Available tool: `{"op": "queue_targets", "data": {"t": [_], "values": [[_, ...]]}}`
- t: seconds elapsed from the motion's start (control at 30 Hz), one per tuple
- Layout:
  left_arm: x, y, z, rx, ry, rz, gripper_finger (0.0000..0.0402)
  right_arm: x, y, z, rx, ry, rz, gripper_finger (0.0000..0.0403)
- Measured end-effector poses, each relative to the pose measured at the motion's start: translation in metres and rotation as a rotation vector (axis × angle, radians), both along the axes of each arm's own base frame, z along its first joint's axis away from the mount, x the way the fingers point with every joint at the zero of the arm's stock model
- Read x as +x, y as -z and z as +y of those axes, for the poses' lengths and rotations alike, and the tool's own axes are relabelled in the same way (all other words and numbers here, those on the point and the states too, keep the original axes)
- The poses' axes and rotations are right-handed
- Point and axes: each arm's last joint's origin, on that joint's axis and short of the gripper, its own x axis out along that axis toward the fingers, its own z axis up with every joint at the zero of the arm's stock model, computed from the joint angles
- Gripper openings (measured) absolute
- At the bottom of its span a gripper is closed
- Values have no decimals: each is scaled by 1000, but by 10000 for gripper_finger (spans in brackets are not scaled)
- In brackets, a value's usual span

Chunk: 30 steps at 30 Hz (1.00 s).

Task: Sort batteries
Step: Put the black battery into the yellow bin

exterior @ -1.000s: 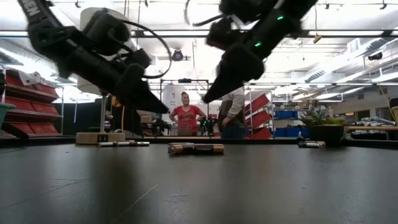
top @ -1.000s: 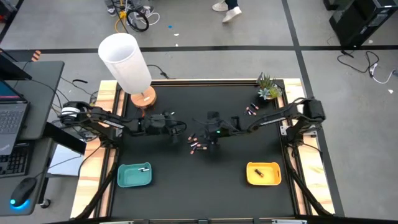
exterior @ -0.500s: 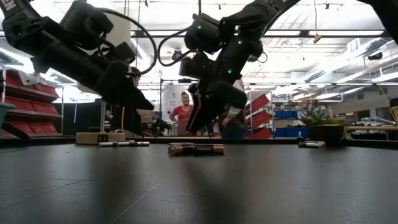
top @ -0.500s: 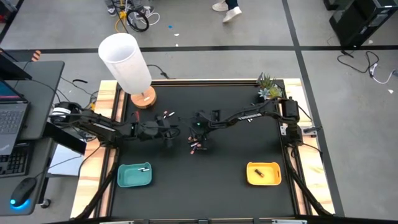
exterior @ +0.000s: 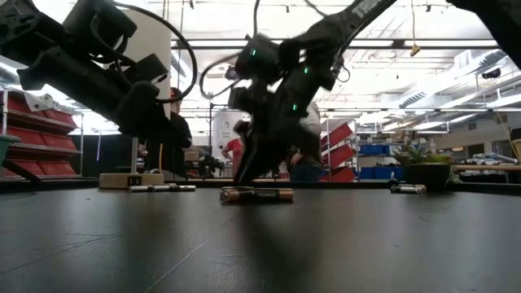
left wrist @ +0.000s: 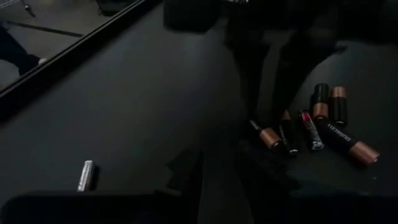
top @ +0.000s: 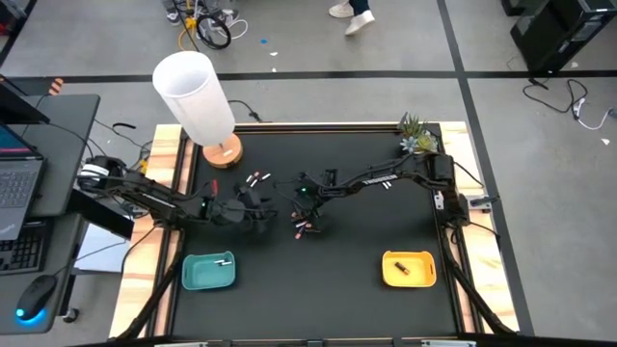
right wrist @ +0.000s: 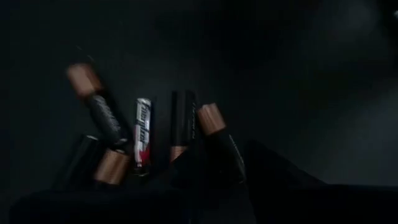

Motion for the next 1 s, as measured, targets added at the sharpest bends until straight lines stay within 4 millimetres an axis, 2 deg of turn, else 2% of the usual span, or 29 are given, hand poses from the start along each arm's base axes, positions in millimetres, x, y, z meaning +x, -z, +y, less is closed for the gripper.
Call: {"op": "queue_targets", "data": {"t": [0.37,0.47,0.67,0.77,0.9,1.0], "values": [[-1,1,-4,-13,5,5,117,1,14,-7,9,30,25,106],[-1,2,-4,-13,4,8,117,1,18,-13,62,57,38,88],[-2,2,-4,-16,2,13,117,-2,19,-25,136,118,54,26],[-2,2,-4,-16,1,16,117,-3,18,-29,116,141,54,25],[-2,2,-4,-16,2,14,117,-5,7,-31,21,195,57,25],[-1,1,-4,-11,6,3,117,-13,-17,-33,-50,242,68,25]]}}
